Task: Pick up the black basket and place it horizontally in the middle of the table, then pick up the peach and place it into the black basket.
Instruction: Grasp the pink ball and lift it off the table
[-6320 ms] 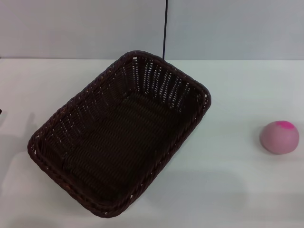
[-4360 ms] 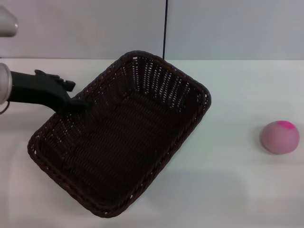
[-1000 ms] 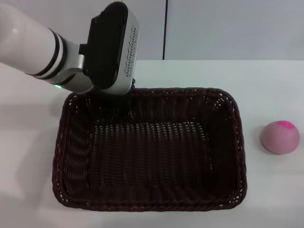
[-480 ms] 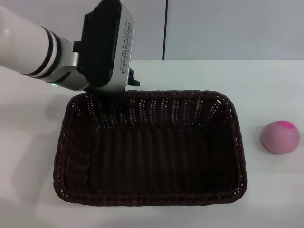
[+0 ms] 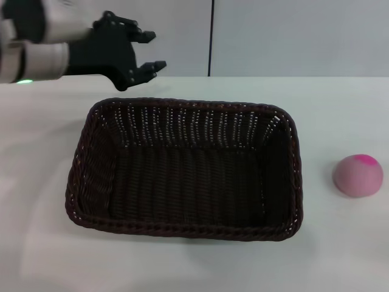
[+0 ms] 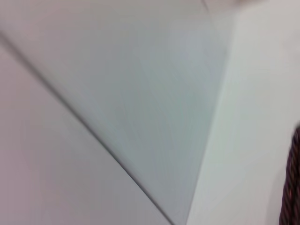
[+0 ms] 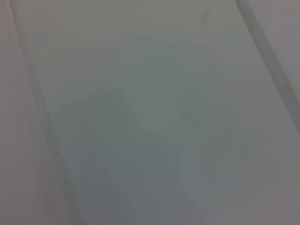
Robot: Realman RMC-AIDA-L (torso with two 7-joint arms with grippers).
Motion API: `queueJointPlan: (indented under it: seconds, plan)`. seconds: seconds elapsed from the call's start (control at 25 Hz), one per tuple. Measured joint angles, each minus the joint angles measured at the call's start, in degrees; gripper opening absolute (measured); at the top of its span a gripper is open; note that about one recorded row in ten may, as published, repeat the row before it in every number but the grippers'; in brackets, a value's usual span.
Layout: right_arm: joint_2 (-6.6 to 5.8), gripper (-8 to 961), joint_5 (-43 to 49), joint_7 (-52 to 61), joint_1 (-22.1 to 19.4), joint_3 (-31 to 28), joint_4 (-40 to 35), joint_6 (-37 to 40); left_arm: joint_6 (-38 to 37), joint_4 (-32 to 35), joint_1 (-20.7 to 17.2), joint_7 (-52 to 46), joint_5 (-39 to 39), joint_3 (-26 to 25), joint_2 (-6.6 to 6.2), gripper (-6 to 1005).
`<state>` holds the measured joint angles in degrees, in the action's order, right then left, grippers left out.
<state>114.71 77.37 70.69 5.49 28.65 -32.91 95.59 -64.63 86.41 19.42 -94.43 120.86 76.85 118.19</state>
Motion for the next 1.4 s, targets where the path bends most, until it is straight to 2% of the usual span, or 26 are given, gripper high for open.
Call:
queueJointPlan:
  seconds: [0.04,0.08,0.12,0.16,0.2,0.24,0.28,0.4,0.48,0.52,0.56,0.6,0.64,0.68,0.76,0.8,0.92,1.24,1.4]
  plan:
    - [-0.31,723,9.28,11.89,0.47,-1.36,-10.18,-0.11,-0.24,-0.13,-0.68,0.75,-1.82,-0.6,-0.04,465]
    - [-0.31,723,9.28,11.89,0.47,-1.36,-10.18,-0.11,-0.24,-0.13,-0.68,0.75,-1.82,-0.6,-0.04,465]
    - [-0.58,723,15.22,19.43,1.21,-1.98,-16.18,-0.01,-0.54,-0.22,-2.71,2.17,-5.0,-2.11,-0.07,465]
    - [-1.24,723,25.67,31.08,3.48,-2.06,-24.1,0.69,-0.32,-0.39,-4.7,3.09,-8.06,-3.56,-0.01,465]
    - [-1.24,723,25.67,31.08,3.48,-2.06,-24.1,0.69,-0.13,-0.53,-5.38,3.28,-9.19,-4.03,0.01,465]
    - [-1.61,723,30.28,36.0,4.99,-1.92,-27.09,1.18,0.26,-0.88,-6.19,3.42,-10.72,-4.61,0.04,465]
    - [-2.25,723,36.58,41.24,7.29,-1.83,-29.99,2.38,0.26,-0.88,-6.19,3.42,-10.72,-4.61,0.04,465]
    - [-3.8,723,50.72,49.7,14.08,-1.68,-32.35,7.4,2.55,-3.94,-9.66,4.38,-19.37,-7.72,0.08,465]
    - [-4.19,723,57.95,51.96,18.28,-1.65,-32.19,10.24,2.55,-3.94,-9.66,4.38,-19.37,-7.72,0.08,465]
    - [-4.11,723,60.53,52.6,19.96,-1.59,-31.96,10.79,2.98,-5.83,-10.77,6.12,-23.92,-8.85,0.11,465]
    - [-3.94,723,62.76,53.17,21.39,-1.45,-31.74,11.15,2.71,-10.94,-12.72,12.25,-33.08,-10.4,0.11,465]
    - [-3.72,723,64.3,53.65,22.56,-1.24,-31.24,11.16,2.71,-10.94,-12.72,12.25,-33.08,-10.4,0.11,465]
    - [-3.54,723,65.79,54.1,23.59,-1.01,-30.68,11.17,1.86,-13.22,-13.65,15.84,-37.58,-10.64,0.05,465]
    - [-3.34,723,67.13,54.66,24.54,-0.67,-29.93,11.12,1.86,-13.22,-13.65,15.84,-37.58,-10.64,0.05,465]
    - [-2.5,723,70.6,56.41,26.45,0.92,-28.4,9.27,0.47,-14.96,-15.63,19.78,-42.38,-10.62,0.07,465]
    - [-2.5,713,70.6,56.41,26.45,0.92,-28.4,9.27,0.3,-14.93,-15.97,19.82,-42.63,-10.48,0.08,465]
    - [-1.45,683,72.06,57.48,27.05,3.76,-27.14,6.19,-0.44,-14.69,-16.44,19.45,-42.58,-10.14,-0.05,465]
    - [-1.37,604,72.14,57.85,28.09,5.66,-20.81,0.14,-0.97,-14.74,-16.47,19.51,-42.4,-10.2,-0.04,465]
    - [-1.41,459,72.36,57.96,28.26,5.69,-19.2,-1.83,-0.96,-15.0,-16.23,19.51,-42.36,-10.21,-0.02,465]
